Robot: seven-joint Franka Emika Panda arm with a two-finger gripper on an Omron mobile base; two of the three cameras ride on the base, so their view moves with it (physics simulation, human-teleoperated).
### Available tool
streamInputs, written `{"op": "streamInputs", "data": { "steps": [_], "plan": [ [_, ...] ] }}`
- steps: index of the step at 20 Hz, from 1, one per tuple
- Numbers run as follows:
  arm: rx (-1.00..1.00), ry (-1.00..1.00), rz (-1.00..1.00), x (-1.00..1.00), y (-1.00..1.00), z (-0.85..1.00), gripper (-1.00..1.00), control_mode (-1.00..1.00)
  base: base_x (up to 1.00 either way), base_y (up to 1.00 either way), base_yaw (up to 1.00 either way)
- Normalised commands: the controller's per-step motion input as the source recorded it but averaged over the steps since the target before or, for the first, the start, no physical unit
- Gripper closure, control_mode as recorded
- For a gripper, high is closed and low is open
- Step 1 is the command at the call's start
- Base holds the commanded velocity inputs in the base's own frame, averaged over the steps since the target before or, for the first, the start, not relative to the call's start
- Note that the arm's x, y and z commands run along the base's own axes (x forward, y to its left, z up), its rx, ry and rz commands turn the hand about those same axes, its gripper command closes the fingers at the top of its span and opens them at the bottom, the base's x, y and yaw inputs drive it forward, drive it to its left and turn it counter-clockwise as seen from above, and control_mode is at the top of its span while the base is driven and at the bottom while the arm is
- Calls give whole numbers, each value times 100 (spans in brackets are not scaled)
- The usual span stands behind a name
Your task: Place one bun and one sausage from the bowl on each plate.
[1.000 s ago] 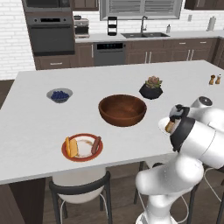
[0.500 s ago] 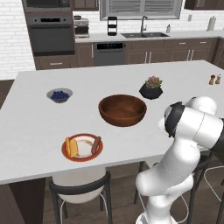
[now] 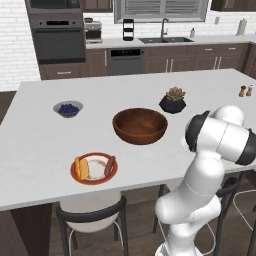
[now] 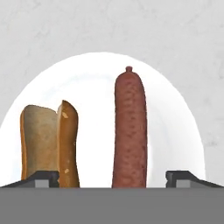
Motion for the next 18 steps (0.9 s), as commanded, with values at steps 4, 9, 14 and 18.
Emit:
{"op": "streamInputs", "data": {
  "steps": [4, 9, 14, 18],
  "plan": [
    [0, -1, 6, -2, 19, 0, -100, -100, 0, 0, 0],
    [0, -14, 10, -83, 35, 33, -100, -100, 0, 0, 0],
    [-5, -5, 6, -100, 70, 56, -100, -100, 0, 0, 0],
    [-1, 11, 0, -100, 33, 85, -100, -100, 0, 0, 0]
  ]
}}
